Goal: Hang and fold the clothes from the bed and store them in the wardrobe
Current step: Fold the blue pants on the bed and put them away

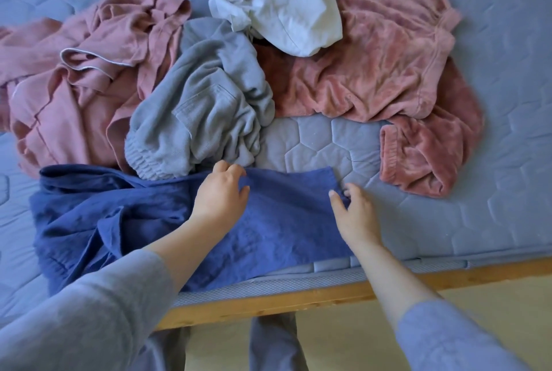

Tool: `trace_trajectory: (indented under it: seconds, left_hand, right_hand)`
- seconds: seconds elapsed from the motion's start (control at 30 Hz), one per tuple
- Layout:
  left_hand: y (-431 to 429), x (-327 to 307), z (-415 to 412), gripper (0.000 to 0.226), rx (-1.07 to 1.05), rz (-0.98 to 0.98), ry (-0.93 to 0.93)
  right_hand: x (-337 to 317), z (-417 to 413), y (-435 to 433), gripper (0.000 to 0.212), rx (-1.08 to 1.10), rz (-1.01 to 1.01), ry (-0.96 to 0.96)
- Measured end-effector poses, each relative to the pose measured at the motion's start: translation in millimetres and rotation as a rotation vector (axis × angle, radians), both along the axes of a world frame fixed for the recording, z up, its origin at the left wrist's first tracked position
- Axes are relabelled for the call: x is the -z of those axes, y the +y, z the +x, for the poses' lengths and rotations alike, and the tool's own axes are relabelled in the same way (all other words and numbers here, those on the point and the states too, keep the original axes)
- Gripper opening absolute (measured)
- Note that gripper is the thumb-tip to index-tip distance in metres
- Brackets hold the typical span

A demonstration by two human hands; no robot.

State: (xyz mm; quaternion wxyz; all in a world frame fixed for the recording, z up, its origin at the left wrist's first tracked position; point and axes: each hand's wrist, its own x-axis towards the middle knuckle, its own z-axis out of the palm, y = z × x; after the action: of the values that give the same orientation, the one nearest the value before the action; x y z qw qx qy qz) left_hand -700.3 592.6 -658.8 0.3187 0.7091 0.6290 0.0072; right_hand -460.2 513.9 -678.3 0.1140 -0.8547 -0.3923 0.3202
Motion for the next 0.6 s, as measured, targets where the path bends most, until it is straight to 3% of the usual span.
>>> trace_trajectory:
  seconds: [0.07, 0.17, 0.37, 0.47, 0.6]
  left_hand:
    - [-7.7, 4.6, -3.6, 0.029, 0.004, -0.055, 0.018]
    - [-23.7, 14.4, -8.4, 0.029, -0.036, -0.113, -0.004]
    - [-38.3, 15.6, -16.0, 0.027, -0.09, -0.108, -0.054]
    - [-38.7, 3.3, -25.5, 0.021, -0.119, -0.057, -0.076]
    - [-41.4, -20.2, -54.5, 0.018, -0.176, 0.026, -0.112]
  right_hand:
    - [7.4, -3.5, 27.8, 0.041, 0.058, -0.043, 0.05]
    - [17.1, 0.9, 57.2, 0.017, 0.146, -0.077, 0.157]
    - [9.0, 3.5, 69.8, 0.015, 0.181, 0.117, -0.003]
    - [-1.7, -9.9, 63.3, 0.028, 0.182, 0.203, -0.101]
    - [-22.5, -53.3, 43.6, 0.021, 0.108, 0.267, 0.035]
